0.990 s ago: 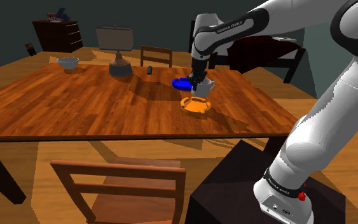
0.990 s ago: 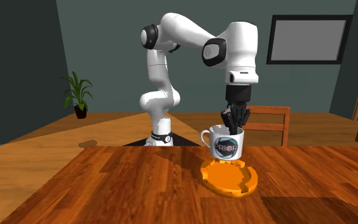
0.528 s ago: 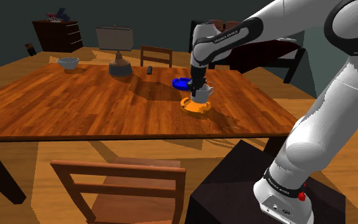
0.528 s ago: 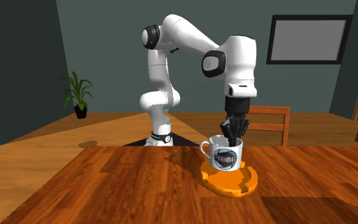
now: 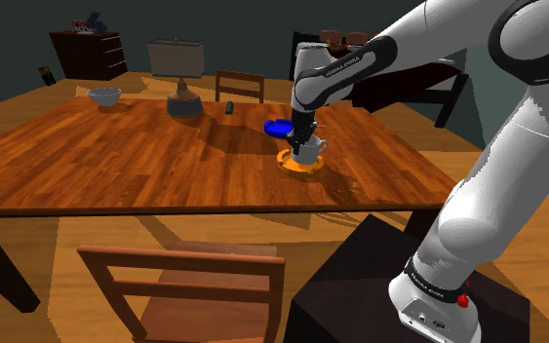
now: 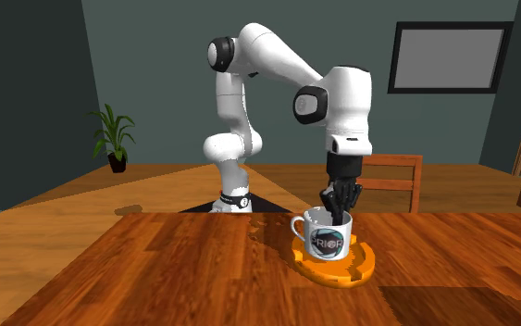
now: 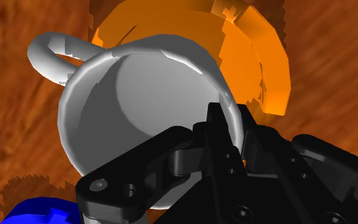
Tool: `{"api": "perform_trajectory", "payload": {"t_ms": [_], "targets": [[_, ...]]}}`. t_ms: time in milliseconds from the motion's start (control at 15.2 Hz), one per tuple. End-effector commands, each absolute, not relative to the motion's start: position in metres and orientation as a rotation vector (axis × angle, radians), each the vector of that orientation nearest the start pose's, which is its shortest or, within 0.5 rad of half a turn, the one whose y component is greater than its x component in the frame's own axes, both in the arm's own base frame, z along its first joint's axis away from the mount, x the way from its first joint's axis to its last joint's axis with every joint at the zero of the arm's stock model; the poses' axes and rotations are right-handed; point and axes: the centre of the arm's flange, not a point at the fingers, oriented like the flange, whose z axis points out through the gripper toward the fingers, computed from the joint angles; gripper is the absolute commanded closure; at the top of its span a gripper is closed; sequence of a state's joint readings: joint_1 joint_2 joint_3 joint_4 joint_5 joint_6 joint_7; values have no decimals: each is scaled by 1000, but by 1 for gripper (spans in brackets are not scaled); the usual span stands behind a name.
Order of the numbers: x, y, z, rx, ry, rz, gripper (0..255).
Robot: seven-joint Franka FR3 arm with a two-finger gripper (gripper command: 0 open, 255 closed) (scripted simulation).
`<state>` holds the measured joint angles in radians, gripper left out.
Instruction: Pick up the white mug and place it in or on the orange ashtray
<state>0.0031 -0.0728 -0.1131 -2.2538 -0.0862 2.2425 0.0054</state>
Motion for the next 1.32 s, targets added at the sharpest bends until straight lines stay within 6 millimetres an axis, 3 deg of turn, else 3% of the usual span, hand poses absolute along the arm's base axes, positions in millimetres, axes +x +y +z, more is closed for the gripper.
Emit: {"api": "perform_trajectory", "payload": {"t_ms": [0, 198, 264, 594, 858, 1254], "targets": [[512, -60, 400, -3203, 102, -94, 255], [512, -60, 400, -3203, 102, -94, 255], [513, -60, 400, -3203, 102, -94, 0], [513, -60, 400, -3203, 102, -94, 0], [510, -56, 450, -3203, 102, -94, 0], [510, -56, 450, -3203, 102, -94, 0]]}}
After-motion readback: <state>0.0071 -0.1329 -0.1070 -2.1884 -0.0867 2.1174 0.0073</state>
